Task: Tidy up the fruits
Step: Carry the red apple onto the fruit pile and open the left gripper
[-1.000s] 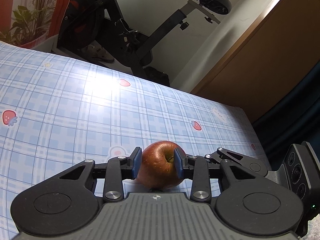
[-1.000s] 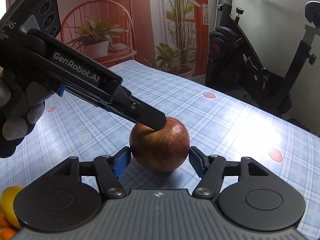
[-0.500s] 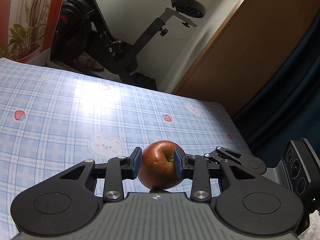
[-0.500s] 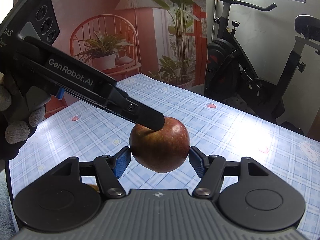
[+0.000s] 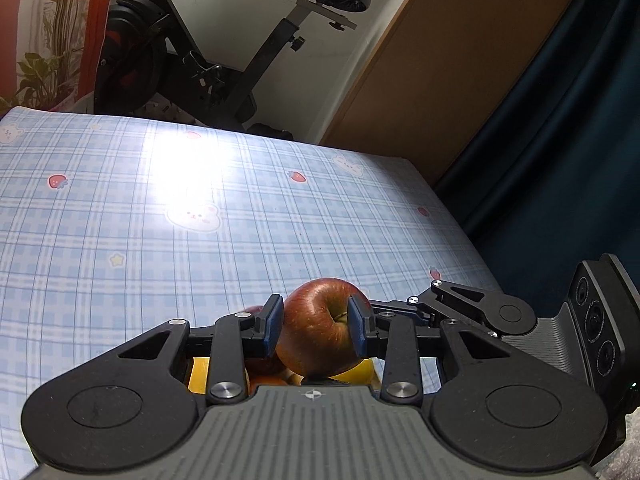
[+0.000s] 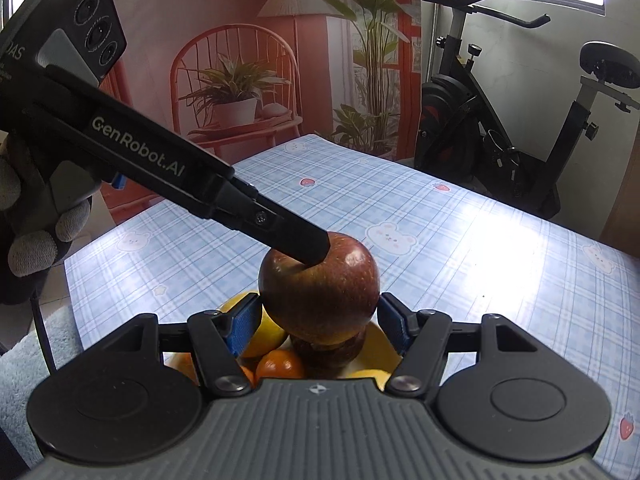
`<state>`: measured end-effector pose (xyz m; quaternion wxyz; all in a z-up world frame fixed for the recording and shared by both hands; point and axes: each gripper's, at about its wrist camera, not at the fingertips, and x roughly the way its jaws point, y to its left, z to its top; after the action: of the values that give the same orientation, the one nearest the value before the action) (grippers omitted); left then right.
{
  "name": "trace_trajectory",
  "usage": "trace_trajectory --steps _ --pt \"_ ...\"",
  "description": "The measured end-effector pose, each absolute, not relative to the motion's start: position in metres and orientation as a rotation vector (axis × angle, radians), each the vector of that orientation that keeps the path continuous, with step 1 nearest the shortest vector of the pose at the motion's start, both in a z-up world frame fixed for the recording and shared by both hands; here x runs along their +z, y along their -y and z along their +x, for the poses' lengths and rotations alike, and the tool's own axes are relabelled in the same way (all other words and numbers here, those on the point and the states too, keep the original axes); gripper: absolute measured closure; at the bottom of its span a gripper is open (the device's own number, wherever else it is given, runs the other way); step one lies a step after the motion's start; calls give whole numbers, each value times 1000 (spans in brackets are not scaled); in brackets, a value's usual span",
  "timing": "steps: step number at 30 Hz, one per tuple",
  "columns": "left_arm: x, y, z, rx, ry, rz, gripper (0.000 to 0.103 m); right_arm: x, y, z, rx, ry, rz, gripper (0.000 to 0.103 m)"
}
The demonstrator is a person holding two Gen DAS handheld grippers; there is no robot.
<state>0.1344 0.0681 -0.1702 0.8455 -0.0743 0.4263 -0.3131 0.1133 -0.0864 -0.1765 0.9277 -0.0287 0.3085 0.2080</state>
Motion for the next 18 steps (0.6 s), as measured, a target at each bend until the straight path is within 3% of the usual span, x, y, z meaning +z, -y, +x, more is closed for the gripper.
trace_trajectory --steps 18 --pt "-198 -79 119 -633 -959 -143 66 -206 82 105 423 -698 12 36"
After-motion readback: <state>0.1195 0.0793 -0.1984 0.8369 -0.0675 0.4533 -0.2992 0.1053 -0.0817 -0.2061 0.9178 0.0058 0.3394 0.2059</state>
